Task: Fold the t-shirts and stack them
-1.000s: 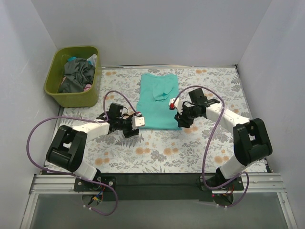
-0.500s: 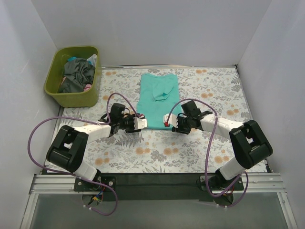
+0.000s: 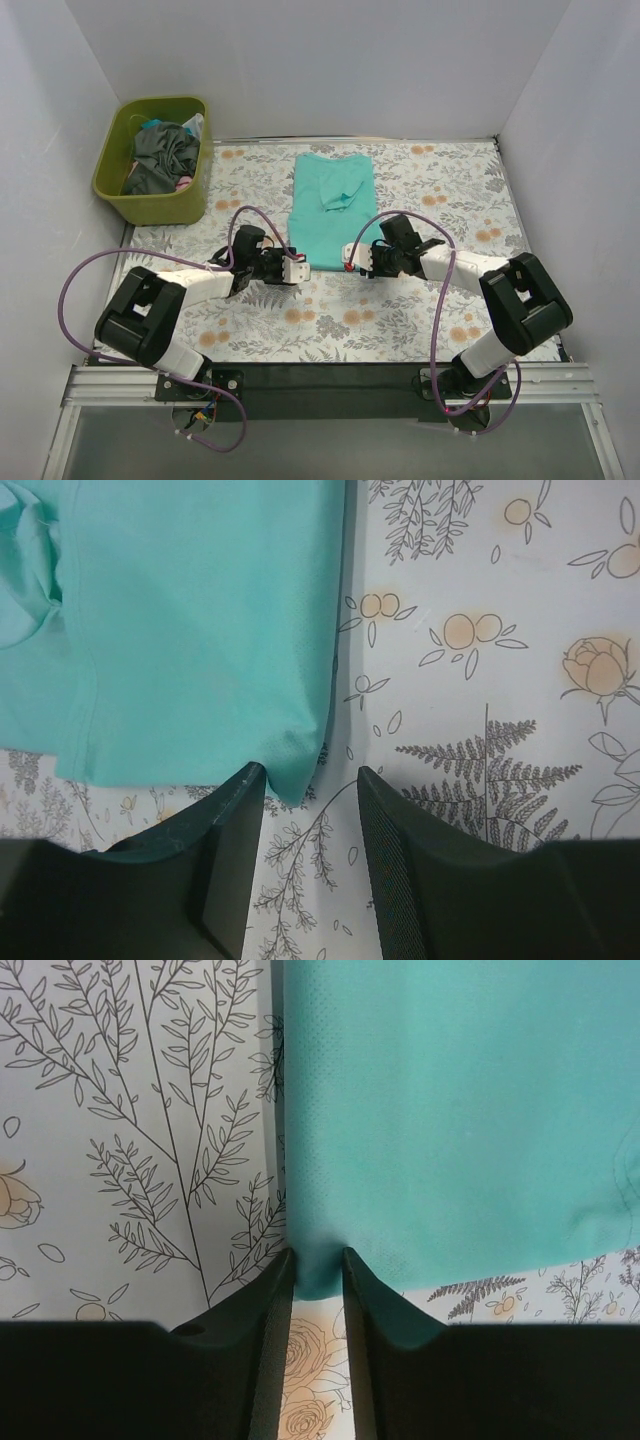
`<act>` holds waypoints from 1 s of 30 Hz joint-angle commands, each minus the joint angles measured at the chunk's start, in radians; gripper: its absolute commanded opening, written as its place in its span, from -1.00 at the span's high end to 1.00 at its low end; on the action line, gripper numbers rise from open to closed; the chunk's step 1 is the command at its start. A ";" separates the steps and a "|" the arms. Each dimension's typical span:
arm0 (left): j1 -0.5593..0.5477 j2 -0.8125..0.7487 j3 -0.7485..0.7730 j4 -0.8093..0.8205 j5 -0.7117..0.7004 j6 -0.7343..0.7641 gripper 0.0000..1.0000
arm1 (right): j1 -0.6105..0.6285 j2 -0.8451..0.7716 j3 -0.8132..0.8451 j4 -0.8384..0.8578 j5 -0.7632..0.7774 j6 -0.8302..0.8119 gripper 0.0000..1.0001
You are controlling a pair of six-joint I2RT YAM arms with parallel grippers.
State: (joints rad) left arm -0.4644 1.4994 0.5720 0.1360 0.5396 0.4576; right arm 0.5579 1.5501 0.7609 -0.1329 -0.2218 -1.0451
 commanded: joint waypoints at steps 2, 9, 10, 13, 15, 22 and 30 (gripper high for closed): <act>-0.014 -0.024 -0.018 0.077 -0.016 0.038 0.19 | 0.005 -0.019 -0.028 0.009 0.022 -0.010 0.19; -0.020 -0.048 -0.046 0.114 -0.023 0.059 0.14 | 0.005 -0.093 -0.071 0.004 0.026 -0.039 0.09; -0.020 -0.047 -0.050 0.119 -0.020 0.064 0.12 | 0.005 -0.091 -0.078 0.004 0.025 -0.044 0.09; -0.029 -0.036 -0.057 0.149 -0.029 0.067 0.06 | 0.005 -0.074 -0.081 0.007 0.025 -0.061 0.10; -0.036 -0.022 -0.055 0.165 -0.036 0.059 0.05 | 0.005 -0.061 -0.081 0.013 0.022 -0.064 0.13; -0.039 0.008 -0.066 0.180 -0.035 0.088 0.20 | 0.005 -0.027 -0.080 0.029 0.030 -0.075 0.58; -0.039 -0.002 -0.069 0.087 -0.035 0.105 0.78 | 0.005 -0.044 -0.068 0.016 0.032 -0.069 0.97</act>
State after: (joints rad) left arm -0.4995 1.5173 0.5095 0.2649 0.4988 0.5468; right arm 0.5587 1.5063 0.6952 -0.0967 -0.1894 -1.1103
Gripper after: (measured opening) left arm 0.132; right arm 0.023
